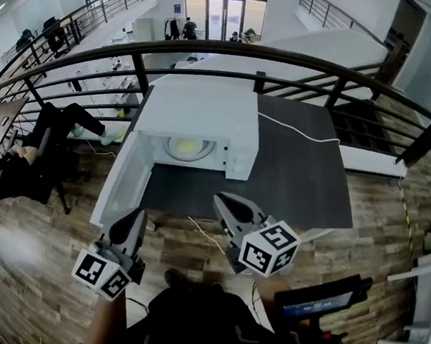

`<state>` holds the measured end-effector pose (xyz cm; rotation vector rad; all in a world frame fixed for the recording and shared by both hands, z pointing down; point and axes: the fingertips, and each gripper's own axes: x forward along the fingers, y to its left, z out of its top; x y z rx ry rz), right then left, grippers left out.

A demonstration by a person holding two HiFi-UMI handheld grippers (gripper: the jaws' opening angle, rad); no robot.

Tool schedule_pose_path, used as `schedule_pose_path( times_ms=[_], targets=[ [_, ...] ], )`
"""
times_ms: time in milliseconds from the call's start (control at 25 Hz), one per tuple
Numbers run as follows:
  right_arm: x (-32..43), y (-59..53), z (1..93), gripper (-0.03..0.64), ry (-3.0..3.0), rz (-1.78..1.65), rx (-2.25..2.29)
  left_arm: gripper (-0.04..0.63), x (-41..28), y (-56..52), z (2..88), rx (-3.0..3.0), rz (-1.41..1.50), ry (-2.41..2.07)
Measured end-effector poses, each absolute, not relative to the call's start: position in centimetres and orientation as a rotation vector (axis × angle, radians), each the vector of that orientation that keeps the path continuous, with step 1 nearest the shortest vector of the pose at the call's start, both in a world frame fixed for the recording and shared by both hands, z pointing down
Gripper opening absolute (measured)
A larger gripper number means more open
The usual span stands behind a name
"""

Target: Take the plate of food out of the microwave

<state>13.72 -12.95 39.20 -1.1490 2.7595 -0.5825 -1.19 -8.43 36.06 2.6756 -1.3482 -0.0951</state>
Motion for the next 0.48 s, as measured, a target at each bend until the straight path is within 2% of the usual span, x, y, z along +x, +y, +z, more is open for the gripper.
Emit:
schedule_pose_path(
  times_ms=[480],
  targets=[
    [7.6,-18.0,38.7,0.000,2.691,-0.564,-1.231,0.002,-6.8,-13.8,35.2,2.732,-0.085,-1.268]
  ],
)
